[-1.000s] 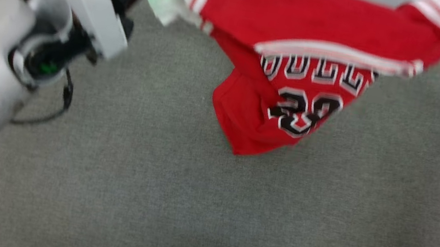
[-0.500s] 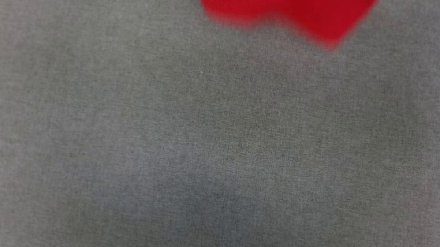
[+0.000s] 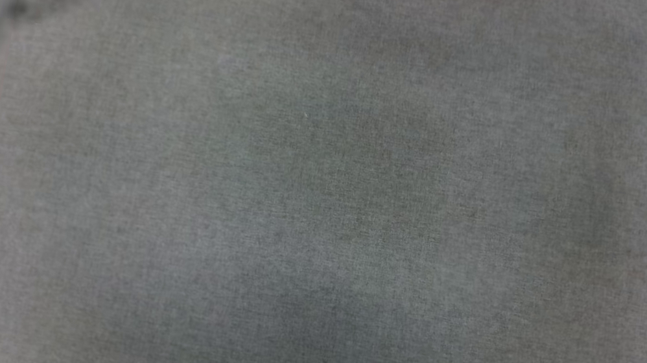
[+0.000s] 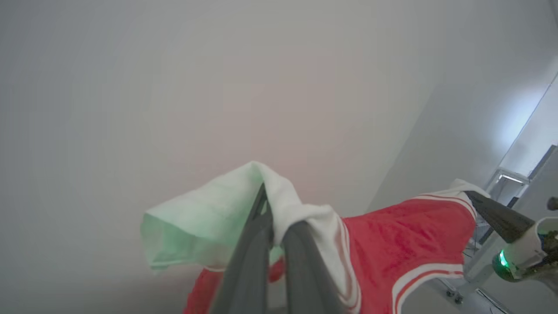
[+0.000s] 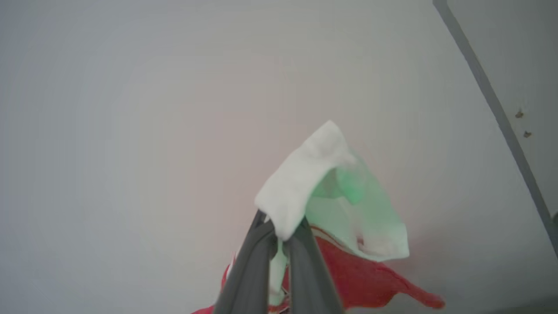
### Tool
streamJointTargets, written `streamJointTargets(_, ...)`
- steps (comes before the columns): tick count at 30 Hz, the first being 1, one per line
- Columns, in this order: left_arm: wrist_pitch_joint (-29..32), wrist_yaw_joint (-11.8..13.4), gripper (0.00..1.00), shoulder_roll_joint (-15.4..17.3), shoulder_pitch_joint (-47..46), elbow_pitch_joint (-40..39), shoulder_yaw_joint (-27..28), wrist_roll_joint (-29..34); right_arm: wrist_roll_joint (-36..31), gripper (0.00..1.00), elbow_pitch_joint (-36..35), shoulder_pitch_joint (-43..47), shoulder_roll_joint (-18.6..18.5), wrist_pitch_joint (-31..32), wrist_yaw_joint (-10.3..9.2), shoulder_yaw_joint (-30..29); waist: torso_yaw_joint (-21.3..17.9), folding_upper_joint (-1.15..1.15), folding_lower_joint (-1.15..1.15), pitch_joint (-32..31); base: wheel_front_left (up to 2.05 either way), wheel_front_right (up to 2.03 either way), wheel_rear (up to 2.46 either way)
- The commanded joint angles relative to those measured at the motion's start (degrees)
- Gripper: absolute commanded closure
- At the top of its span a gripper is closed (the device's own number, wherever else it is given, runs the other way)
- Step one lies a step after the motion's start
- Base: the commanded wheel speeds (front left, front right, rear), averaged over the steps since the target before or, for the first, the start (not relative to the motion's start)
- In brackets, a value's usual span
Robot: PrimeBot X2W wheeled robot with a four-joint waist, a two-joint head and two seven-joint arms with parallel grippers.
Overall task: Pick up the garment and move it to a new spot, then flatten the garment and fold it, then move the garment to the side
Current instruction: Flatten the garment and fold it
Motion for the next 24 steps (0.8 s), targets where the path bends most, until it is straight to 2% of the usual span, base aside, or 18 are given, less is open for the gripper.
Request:
streamJointTargets(1, -0.2, -0.1, 1.0, 0.7, 3.1, -1.6, -0.6, -0.8, 1.0, 1.0, -1.5, 3.2, -0.8, 1.1, -0.06, 1.1, 0.6, 0.0, 0.0, -0.9, 0.0, 0.0, 0.0)
streamJointTargets(4, -1.5, -0.1, 1.0, 3.3, 11.6, -8.4, -1.4, -3.8, 3.5, 1.0, -8.4, 14.1, -2.0, 4.5, -0.06, 4.6, 0.9, 0.0, 0.0, -2.3, 0.0, 0.0, 0.0)
streamJointTargets(7, -3.0, -0.1, 1.0, 5.5, 20.4, -14.8, -2.7, -5.5, 6.3, 1.0, -16.1, 25.6, -3.4, 7.6, -0.06, 5.8, 1.3, 0.0, 0.0, -4.0, 0.0, 0.0, 0.0)
streamJointTargets(10, -4.2, -0.1, 1.0, 7.8, 28.2, -19.8, -4.0, -5.5, 7.9, 1.0, -23.4, 36.2, -3.9, 10.4, -0.06, 5.2, 1.3, 0.0, 0.0, -5.7, 0.0, 0.0, 0.0)
streamJointTargets(16, -5.1, -0.1, 1.0, 10.1, 41.3, -24.9, -4.2, -3.8, 9.4, 1.0, -36.1, 52.7, -2.8, 16.5, -0.06, 1.5, 1.7, 0.0, 0.0, -8.4, 0.0, 0.0, 0.0)
streamJointTargets(24, -5.2, 0.0, 1.0, 11.2, 57.4, -31.7, 4.1, -1.3, 8.7, 1.0, -50.4, 66.7, 0.1, 23.1, -0.06, -2.1, 1.2, 0.0, 0.0, -10.5, 0.0, 0.0, 0.0)
